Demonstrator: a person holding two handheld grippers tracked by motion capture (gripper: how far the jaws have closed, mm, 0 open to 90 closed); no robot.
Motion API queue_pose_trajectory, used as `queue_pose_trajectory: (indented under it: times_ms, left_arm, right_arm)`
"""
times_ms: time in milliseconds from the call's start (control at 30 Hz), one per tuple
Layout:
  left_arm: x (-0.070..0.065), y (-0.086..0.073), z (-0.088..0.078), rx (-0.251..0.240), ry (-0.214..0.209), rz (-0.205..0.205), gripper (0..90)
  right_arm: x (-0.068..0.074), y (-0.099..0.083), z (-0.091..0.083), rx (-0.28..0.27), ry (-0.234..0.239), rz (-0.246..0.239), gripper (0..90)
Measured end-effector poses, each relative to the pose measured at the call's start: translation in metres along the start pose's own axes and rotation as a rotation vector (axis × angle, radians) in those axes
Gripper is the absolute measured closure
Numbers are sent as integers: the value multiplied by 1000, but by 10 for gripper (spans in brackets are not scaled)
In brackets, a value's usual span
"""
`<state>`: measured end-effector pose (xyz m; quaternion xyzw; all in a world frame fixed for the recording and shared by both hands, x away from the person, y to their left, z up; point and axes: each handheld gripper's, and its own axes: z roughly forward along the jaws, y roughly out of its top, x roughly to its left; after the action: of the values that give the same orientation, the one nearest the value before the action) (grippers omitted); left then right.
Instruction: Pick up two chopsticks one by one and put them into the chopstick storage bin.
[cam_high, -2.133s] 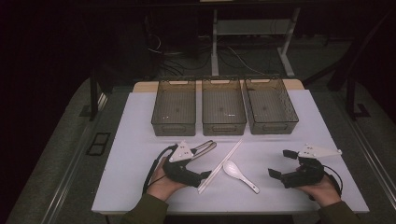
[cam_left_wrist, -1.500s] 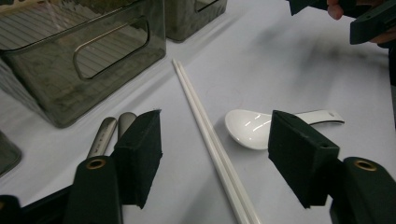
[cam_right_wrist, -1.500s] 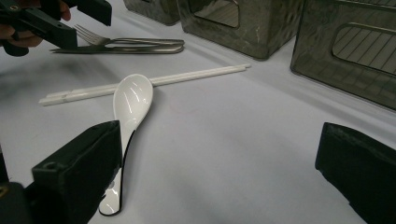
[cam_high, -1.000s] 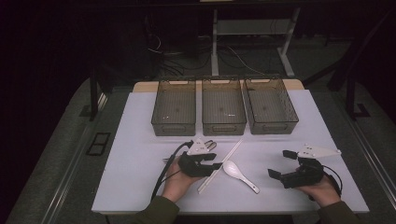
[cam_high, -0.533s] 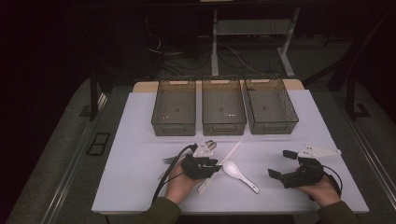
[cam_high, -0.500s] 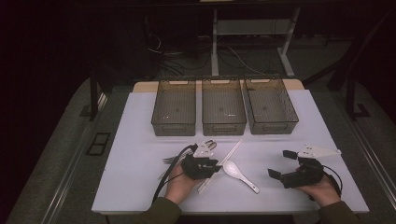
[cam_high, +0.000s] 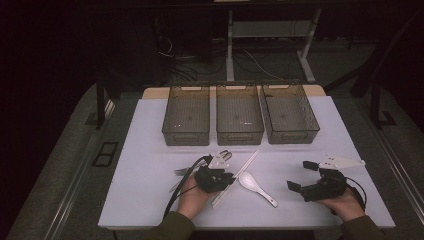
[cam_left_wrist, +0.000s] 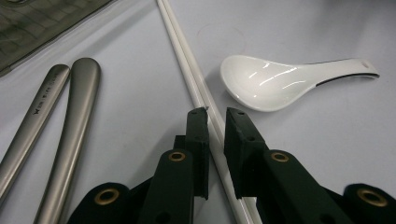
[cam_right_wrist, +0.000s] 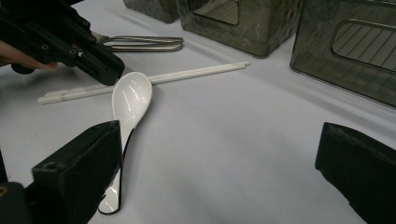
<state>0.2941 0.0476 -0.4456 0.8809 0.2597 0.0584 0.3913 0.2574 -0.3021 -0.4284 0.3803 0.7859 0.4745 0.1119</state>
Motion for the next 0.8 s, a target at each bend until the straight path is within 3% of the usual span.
queue_pose_trajectory:
  times_ms: [600, 800]
  left_arm:
    - [0, -3, 1, 30, 63, 32, 799]
    - [-5, -4, 2, 23, 105, 13, 811]
  right_arm:
    - [0, 0, -1, -1, 0, -1, 8]
    - [0, 0, -1, -2, 0, -1, 8]
